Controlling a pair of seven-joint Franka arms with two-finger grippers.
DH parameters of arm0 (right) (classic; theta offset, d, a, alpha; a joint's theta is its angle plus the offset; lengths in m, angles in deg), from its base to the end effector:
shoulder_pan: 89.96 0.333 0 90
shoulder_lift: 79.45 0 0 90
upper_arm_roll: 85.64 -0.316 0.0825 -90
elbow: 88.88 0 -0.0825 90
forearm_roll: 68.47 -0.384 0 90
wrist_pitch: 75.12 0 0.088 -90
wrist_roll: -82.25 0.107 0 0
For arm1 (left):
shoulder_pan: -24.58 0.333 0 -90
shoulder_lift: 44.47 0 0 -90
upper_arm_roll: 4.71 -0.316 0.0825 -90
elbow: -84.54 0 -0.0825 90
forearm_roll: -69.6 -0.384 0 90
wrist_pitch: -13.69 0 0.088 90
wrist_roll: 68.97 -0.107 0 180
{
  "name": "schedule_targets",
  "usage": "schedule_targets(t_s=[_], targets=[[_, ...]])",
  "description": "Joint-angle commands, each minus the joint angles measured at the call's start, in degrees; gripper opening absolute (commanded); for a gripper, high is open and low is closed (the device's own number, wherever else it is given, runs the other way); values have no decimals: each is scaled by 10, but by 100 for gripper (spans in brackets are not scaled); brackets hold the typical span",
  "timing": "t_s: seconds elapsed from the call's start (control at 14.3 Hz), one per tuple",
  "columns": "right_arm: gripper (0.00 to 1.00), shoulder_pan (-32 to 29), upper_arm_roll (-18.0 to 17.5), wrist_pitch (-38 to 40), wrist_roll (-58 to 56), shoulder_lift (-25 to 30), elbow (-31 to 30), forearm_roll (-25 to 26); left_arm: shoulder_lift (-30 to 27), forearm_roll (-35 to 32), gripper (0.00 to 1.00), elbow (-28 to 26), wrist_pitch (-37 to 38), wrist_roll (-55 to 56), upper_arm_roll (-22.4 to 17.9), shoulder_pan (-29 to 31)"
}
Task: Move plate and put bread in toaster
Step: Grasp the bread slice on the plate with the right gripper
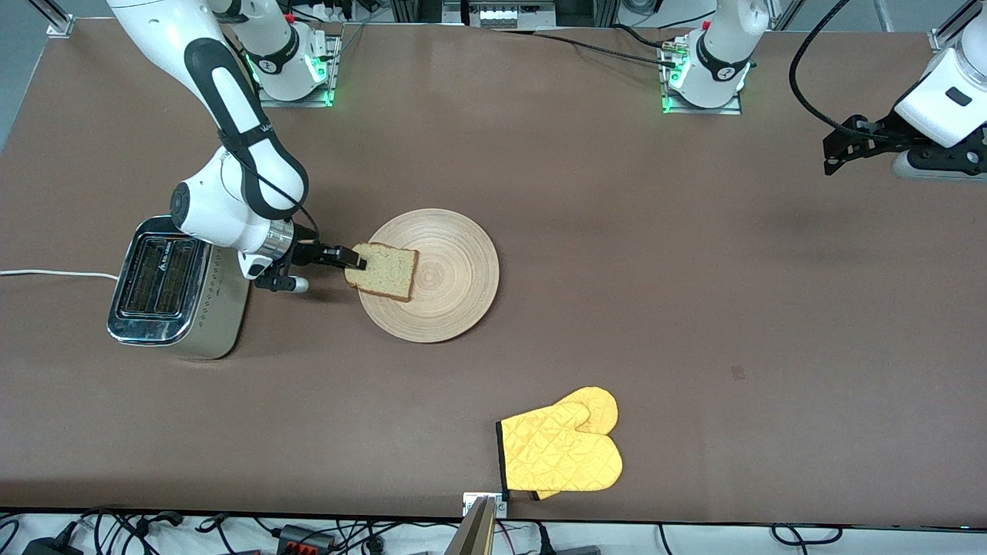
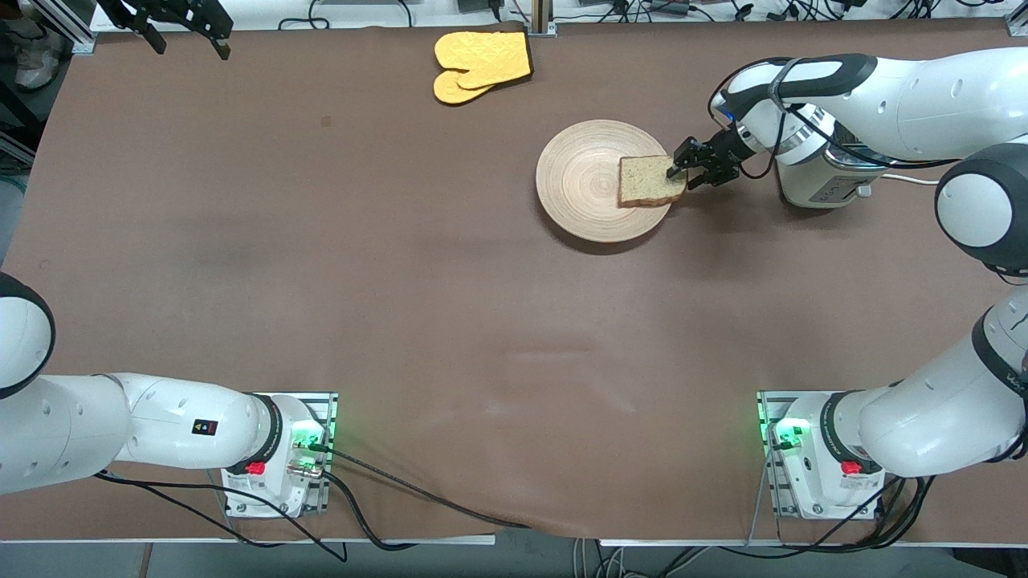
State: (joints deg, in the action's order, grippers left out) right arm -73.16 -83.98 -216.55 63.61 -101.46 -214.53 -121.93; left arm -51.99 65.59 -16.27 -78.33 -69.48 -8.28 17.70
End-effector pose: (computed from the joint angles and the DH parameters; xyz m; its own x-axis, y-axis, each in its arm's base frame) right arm 0.5268 0.1405 0.1985 0.9807 -0.1535 -0.1213 -0.1936 -0.8512 -0.4878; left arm 0.5139 -0.0205 0.6085 0.9973 -0.0698 -0.0230 -0.0711 -0.9956 -0.0615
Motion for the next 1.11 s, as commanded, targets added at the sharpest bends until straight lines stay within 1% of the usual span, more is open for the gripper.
schedule_targets(t_s=[0.0, 0.14, 0.28, 0.49, 0.77, 1.05], targets=[[53, 6, 2, -8, -17, -2, 1, -19, 0, 2, 100, 9, 11, 3, -1, -4], [38, 6, 2, -8, -17, -2, 1, -19, 0, 2, 100, 9, 11, 3, -1, -4], [28, 6, 2, -8, -17, -2, 2, -19, 0, 2, 100, 9, 11, 3, -1, -4], [19, 5, 2, -8, -17, -1, 5, -19, 0, 2, 100, 9, 12, 3, -2, -3], [3, 3, 3, -4, -11, -1, 14, -19, 1, 2, 100, 8, 11, 2, -6, -3], [1, 2, 4, -3, -7, 2, 31, -19, 1, 2, 100, 9, 11, -2, -6, -3]])
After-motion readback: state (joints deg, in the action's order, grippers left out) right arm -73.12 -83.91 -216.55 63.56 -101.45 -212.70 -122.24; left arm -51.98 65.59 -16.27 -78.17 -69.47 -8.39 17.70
